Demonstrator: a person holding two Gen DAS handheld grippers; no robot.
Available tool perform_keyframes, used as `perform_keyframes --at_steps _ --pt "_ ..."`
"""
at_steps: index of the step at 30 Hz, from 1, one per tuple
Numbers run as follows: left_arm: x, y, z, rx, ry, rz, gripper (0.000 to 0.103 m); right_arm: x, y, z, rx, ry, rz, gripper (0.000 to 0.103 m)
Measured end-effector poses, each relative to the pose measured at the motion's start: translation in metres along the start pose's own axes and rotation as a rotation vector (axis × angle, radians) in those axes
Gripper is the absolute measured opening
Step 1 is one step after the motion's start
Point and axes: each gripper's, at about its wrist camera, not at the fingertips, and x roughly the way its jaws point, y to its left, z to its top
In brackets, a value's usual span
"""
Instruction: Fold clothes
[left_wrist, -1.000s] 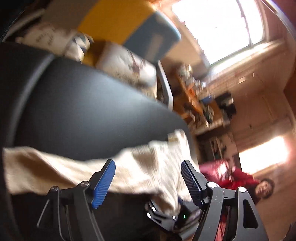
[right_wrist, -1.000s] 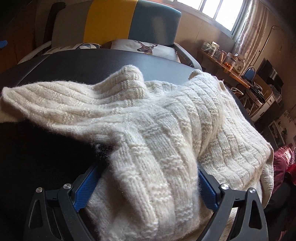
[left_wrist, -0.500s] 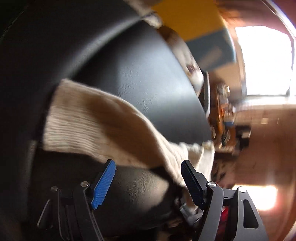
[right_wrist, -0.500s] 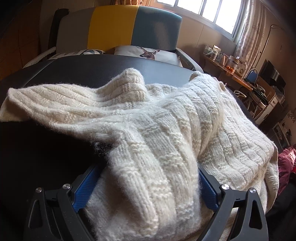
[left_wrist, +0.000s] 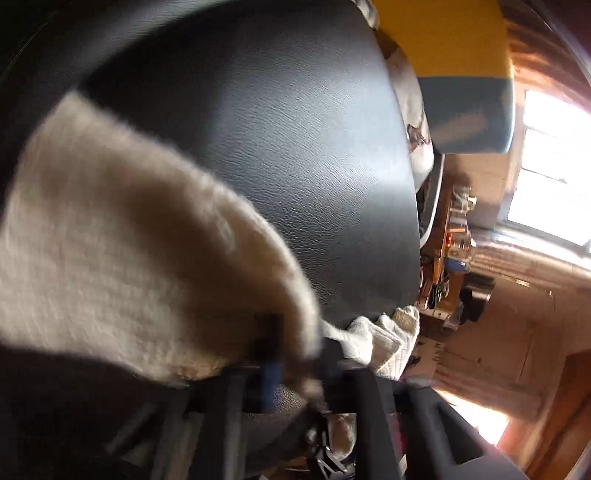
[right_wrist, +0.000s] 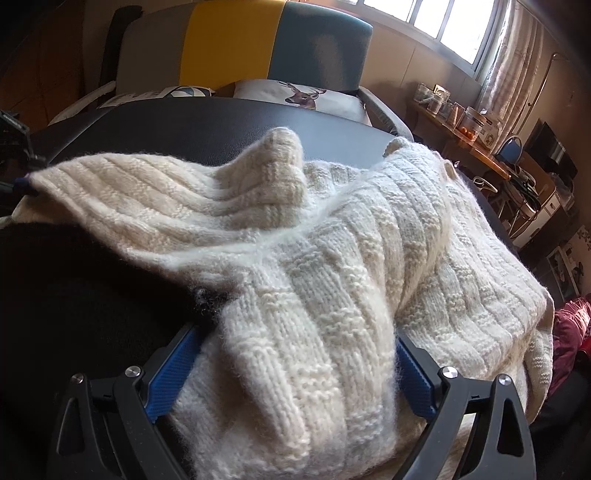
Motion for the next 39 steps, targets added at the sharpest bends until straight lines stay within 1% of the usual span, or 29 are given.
perform_keyframes --at_steps 2,4,6,7,8,10,11,12,13,15,16,18,20,21,22,24,25,26,27,28,29,30,31,32,33,34,37,38,39 --pt "-0.011 -0.011 -0.004 0.076 -0.074 -0.001 0.006 -0.007 -0.008 0.003 0.054 -0.019 0.039 0.093" --pt "-0.036 -0.030 -0.008 0.181 -0.156 -0.041 0.006 -0.017 -0.022 0.008 0.131 -0.040 0.098 0.085" --pt "-0.065 -0.051 -0.012 0.294 -0.243 -0.083 0.006 -0.027 -0.038 0.010 0.226 -0.074 0.188 0.084" --pt "-0.083 -0.064 -0.017 0.374 -0.295 -0.096 0.006 -0.031 -0.045 0.010 0.267 -0.091 0.220 0.084" --pt "-0.101 -0.076 -0.025 0.460 -0.348 -0.093 0.006 -0.034 -0.051 0.010 0.298 -0.102 0.243 0.084" --pt "-0.130 -0.090 -0.039 0.607 -0.436 -0.058 0.007 -0.035 -0.056 0.008 0.336 -0.102 0.294 0.084" --pt "-0.140 -0.093 -0.045 0.667 -0.466 -0.037 0.007 -0.033 -0.054 0.007 0.337 -0.092 0.317 0.084" --pt "-0.143 -0.088 -0.051 0.711 -0.467 -0.001 0.007 -0.031 -0.052 0.005 0.338 -0.082 0.339 0.084" --pt "-0.142 -0.079 -0.056 0.750 -0.453 0.045 0.007 -0.028 -0.047 0.004 0.325 -0.066 0.342 0.084" --pt "-0.139 -0.061 -0.067 0.827 -0.423 0.137 0.007 -0.020 -0.034 0.002 0.276 -0.021 0.306 0.084" --pt "-0.134 -0.045 -0.070 0.832 -0.391 0.178 0.007 -0.017 -0.028 0.001 0.251 -0.006 0.276 0.084" --pt "-0.120 -0.002 -0.071 0.770 -0.292 0.237 0.008 -0.017 -0.019 0.001 0.219 -0.015 0.243 0.085" --pt "-0.111 0.038 -0.072 0.661 -0.178 0.258 0.010 -0.025 -0.015 0.004 0.212 -0.043 0.244 0.085" --pt "-0.108 0.048 -0.076 0.631 -0.130 0.261 0.010 -0.030 -0.013 0.007 0.198 -0.061 0.259 0.085" --pt "-0.111 0.049 -0.087 0.640 -0.105 0.263 0.011 -0.032 -0.012 0.010 0.171 -0.060 0.261 0.085" --pt "-0.130 0.048 -0.101 0.674 -0.116 0.271 0.015 -0.033 -0.008 0.013 0.128 -0.056 0.249 0.085" --pt "-0.140 0.046 -0.103 0.668 -0.115 0.255 0.016 -0.029 -0.006 0.014 0.121 -0.046 0.247 0.085" --pt "-0.152 0.045 -0.102 0.642 -0.110 0.205 0.016 -0.025 -0.004 0.015 0.122 -0.029 0.249 0.085" --pt "-0.162 0.044 -0.101 0.619 -0.097 0.127 0.021 -0.022 -0.004 0.015 0.128 -0.021 0.242 0.085" --pt "-0.171 0.042 -0.098 0.602 -0.078 0.041 0.039 -0.020 -0.003 0.014 0.136 -0.020 0.235 0.085" --pt "-0.174 0.039 -0.097 0.603 -0.042 -0.025 0.054 -0.018 -0.003 0.013 0.140 -0.013 0.234 0.085" --pt "-0.170 0.035 -0.098 0.622 0.009 -0.036 0.081 -0.015 -0.002 0.012 0.140 -0.003 0.231 0.085" --pt "-0.164 0.033 -0.101 0.640 0.038 0.025 0.081 -0.015 -0.001 0.011 0.132 -0.004 0.225 0.085" --pt "-0.155 0.032 -0.106 0.675 0.065 0.151 0.080 -0.015 0.001 0.010 0.124 -0.004 0.220 0.085" --pt "-0.146 0.032 -0.116 0.729 0.115 0.260 0.078 -0.015 0.002 0.008 0.116 -0.004 0.215 0.085" --pt "-0.145 0.034 -0.124 0.763 0.142 0.292 0.078 -0.016 0.001 0.008 0.117 -0.006 0.215 0.085" --pt "-0.160 0.046 -0.140 0.807 0.150 0.292 0.078 -0.014 0.000 0.007 0.125 -0.003 0.215 0.085" --pt "-0.168 0.047 -0.140 0.803 0.126 0.273 0.078 -0.013 0.000 0.008 0.127 -0.001 0.210 0.085" --pt "-0.179 0.043 -0.132 0.778 0.077 0.239 0.078 -0.012 0.002 0.010 0.128 0.000 0.204 0.085"
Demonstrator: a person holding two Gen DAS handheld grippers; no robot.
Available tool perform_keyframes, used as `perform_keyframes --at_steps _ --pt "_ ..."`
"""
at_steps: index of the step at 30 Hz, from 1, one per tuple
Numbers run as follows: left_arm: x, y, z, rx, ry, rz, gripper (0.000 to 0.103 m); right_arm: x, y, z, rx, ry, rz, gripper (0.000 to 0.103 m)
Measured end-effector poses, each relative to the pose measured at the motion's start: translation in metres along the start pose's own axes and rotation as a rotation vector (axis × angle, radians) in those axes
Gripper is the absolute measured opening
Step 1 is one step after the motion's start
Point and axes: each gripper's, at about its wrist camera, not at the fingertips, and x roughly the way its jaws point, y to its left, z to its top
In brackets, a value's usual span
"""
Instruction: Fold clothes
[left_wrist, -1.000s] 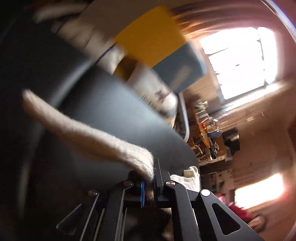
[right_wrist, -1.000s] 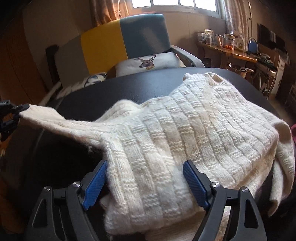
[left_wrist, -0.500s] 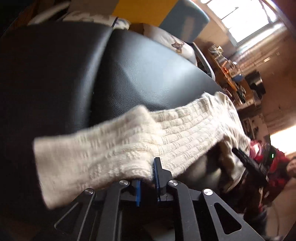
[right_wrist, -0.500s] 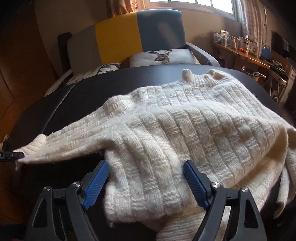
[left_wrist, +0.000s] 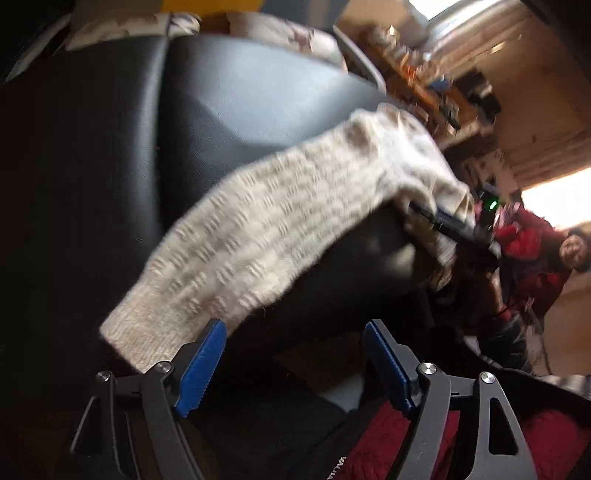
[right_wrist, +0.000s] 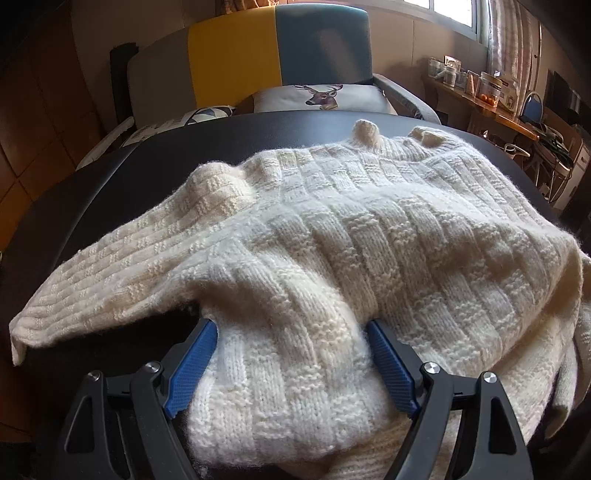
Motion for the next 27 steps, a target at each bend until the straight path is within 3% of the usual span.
perform_keyframes --at_steps 1,3,9,12,14,18,21,27 --pt "-0.011 0.007 0.008 -0.045 -0.064 -0.001 0.079 0.001 0.002 0.002 0.001 0.001 -0.006 0.086" --pt "-0.023 0.020 0.022 -0.122 -0.148 0.071 0.079 0.003 0.006 0.004 -0.008 0.003 -0.024 0.086" --pt "0.032 -0.020 0.032 -0.101 -0.121 -0.028 0.081 0.004 0.010 0.001 -0.045 0.011 -0.049 0.086" --pt "0.043 -0.040 0.011 -0.026 -0.104 -0.052 0.081 0.004 0.008 -0.002 -0.051 0.003 -0.038 0.086" --pt "0.038 -0.033 0.001 -0.015 -0.126 0.033 0.081 0.005 0.008 -0.001 -0.050 0.001 -0.039 0.086" --pt "0.021 0.008 0.011 -0.072 -0.202 0.353 0.081 0.008 0.013 0.000 -0.054 0.004 -0.057 0.090" --pt "0.024 0.026 0.026 -0.080 -0.213 0.381 0.081 0.006 0.014 0.001 -0.054 0.006 -0.053 0.090" --pt "0.079 0.007 0.048 0.052 -0.143 0.415 0.081 -0.021 0.005 0.012 -0.005 -0.058 0.024 0.089"
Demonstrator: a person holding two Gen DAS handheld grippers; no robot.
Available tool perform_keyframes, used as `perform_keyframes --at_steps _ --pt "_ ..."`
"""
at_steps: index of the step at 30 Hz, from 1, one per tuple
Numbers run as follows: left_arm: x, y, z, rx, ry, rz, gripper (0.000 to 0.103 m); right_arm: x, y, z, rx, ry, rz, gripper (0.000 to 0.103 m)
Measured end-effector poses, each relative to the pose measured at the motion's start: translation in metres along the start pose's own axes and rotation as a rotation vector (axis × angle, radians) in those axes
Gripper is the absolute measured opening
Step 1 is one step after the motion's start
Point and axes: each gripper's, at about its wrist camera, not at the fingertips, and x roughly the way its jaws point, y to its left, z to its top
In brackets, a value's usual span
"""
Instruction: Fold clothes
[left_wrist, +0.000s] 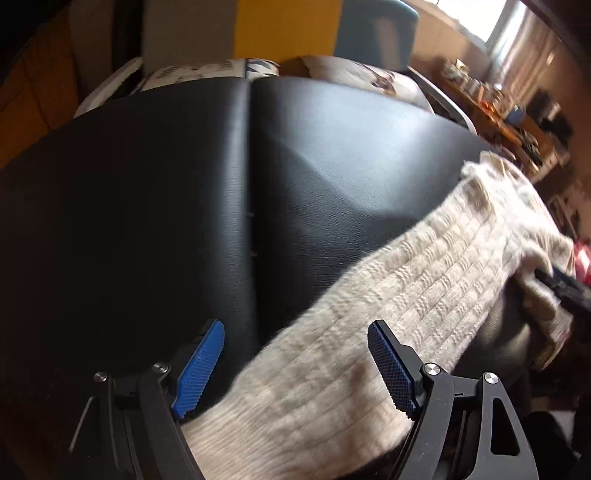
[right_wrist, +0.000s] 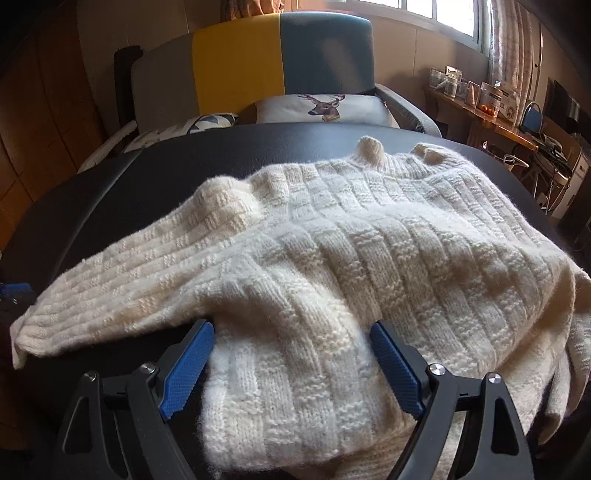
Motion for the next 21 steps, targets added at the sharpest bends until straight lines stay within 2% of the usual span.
perform_keyframes --at_steps 2,3,4,5,7,8,11,13,15,16,19,21 --pt "0.014 -0.010 0.000 0.021 0.015 0.049 0.080 -0.007 -0.001 0.006 0.013 -0.021 0.036 0.089" --pt "0.017 -0.014 -0.002 0.020 0.003 0.048 0.074 -0.009 -0.001 0.011 0.015 -0.030 0.059 0.089" --pt "0.017 -0.017 -0.003 0.015 -0.017 0.037 0.064 -0.011 0.001 0.017 0.011 -0.036 0.079 0.089" --pt "0.014 -0.020 -0.004 0.019 -0.032 0.048 0.059 -0.010 0.005 0.024 0.005 -0.037 0.095 0.089" --pt "0.006 -0.024 -0.004 0.010 -0.060 0.062 0.026 -0.007 0.014 0.040 -0.011 -0.036 0.145 0.089" --pt "0.002 -0.026 -0.004 0.009 -0.080 0.065 0.024 -0.004 0.021 0.048 -0.032 -0.032 0.179 0.089" --pt "-0.005 -0.027 -0.003 0.022 -0.121 0.122 0.026 0.019 0.050 0.070 -0.116 0.029 0.261 0.089" --pt "-0.008 -0.015 -0.002 -0.034 -0.102 0.078 0.033 0.041 0.073 0.076 -0.166 0.080 0.290 0.089" --pt "-0.018 0.004 -0.003 -0.126 -0.101 0.004 0.040 0.066 0.093 0.076 -0.207 0.147 0.260 0.089" --pt "-0.025 0.016 -0.005 -0.170 -0.110 -0.007 0.048 0.077 0.101 0.073 -0.222 0.175 0.240 0.089" --pt "-0.046 0.058 -0.023 -0.285 -0.126 0.051 0.056 0.104 0.117 0.062 -0.251 0.246 0.210 0.089" --pt "-0.053 0.085 -0.041 -0.353 -0.107 0.053 0.056 0.109 0.126 0.054 -0.295 0.236 0.175 0.094"
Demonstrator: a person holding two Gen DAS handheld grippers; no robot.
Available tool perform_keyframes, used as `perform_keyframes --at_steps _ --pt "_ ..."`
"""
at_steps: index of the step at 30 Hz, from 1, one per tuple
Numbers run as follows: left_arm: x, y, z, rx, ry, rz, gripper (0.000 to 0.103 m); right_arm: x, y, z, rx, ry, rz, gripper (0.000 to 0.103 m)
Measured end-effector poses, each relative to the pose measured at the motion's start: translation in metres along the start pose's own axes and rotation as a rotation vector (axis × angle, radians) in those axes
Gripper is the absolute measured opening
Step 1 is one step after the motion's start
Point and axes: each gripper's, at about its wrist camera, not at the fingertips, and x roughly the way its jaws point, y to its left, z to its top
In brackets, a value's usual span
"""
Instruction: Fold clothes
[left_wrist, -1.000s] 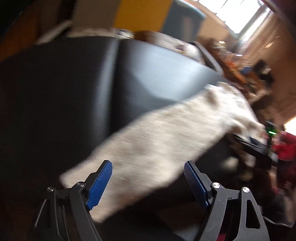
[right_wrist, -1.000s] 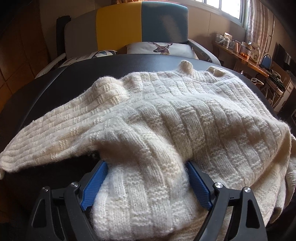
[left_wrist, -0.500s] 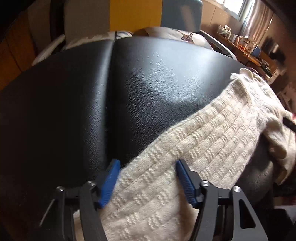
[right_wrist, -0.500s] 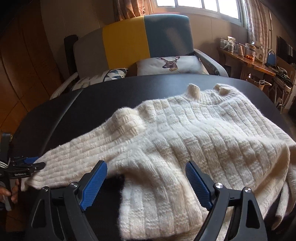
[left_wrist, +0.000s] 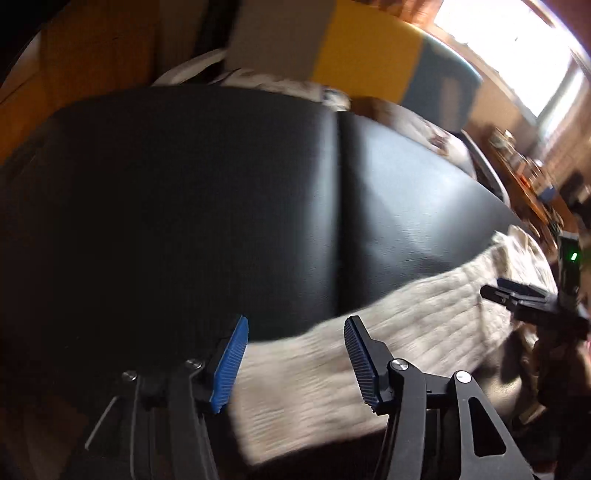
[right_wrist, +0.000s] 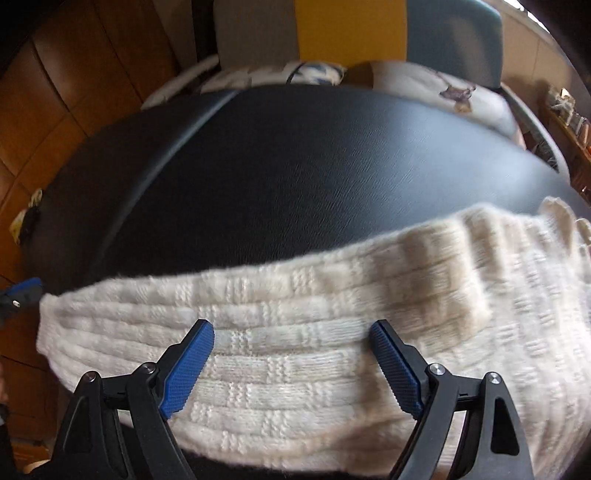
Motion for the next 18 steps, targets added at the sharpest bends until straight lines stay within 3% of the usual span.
perform_keyframes --at_steps 2,5,7,9,10,11,12,13,14,15,16,18 --pt "0.000 0.022 -0.010 -0.049 0.023 0.022 0.057 0.002 0.011 -0.003 -0.044 -0.031 -0.038 0.099" --pt "0.006 0.031 -0.026 -0.086 0.048 0.019 0.058 0.001 0.012 -0.007 -0.014 -0.063 -0.031 0.103" --pt "0.007 0.024 -0.028 -0.075 0.024 0.005 0.068 0.000 0.014 -0.007 -0.008 -0.057 -0.026 0.103" --pt "0.013 0.012 -0.028 -0.058 0.007 0.035 0.069 -0.002 0.014 -0.008 -0.012 -0.054 -0.021 0.103" --pt "0.015 0.004 -0.027 -0.027 -0.008 0.070 0.065 -0.003 0.013 -0.008 -0.018 -0.055 -0.020 0.103" --pt "0.017 -0.005 -0.026 0.011 -0.025 0.097 0.051 -0.004 0.014 -0.009 -0.017 -0.055 -0.026 0.103" --pt "0.019 -0.012 -0.024 0.030 -0.042 0.105 0.024 -0.005 0.016 -0.008 -0.012 -0.053 -0.035 0.102" --pt "0.020 -0.015 -0.022 0.021 -0.049 0.090 0.013 -0.007 0.018 -0.008 -0.014 -0.055 -0.049 0.098" --pt "0.019 -0.016 -0.017 0.004 -0.061 0.080 0.012 -0.009 0.017 -0.012 -0.018 -0.066 -0.056 0.094" --pt "0.013 -0.015 -0.011 -0.013 -0.094 0.077 0.012 -0.013 0.021 -0.008 -0.025 -0.076 -0.056 0.079" --pt "0.003 -0.013 -0.004 -0.030 -0.138 0.071 0.012 -0.016 0.024 -0.005 -0.032 -0.087 -0.055 0.051" --pt "-0.016 -0.008 0.013 -0.054 -0.209 0.063 0.011 -0.016 0.021 0.009 -0.027 -0.086 -0.050 0.019"
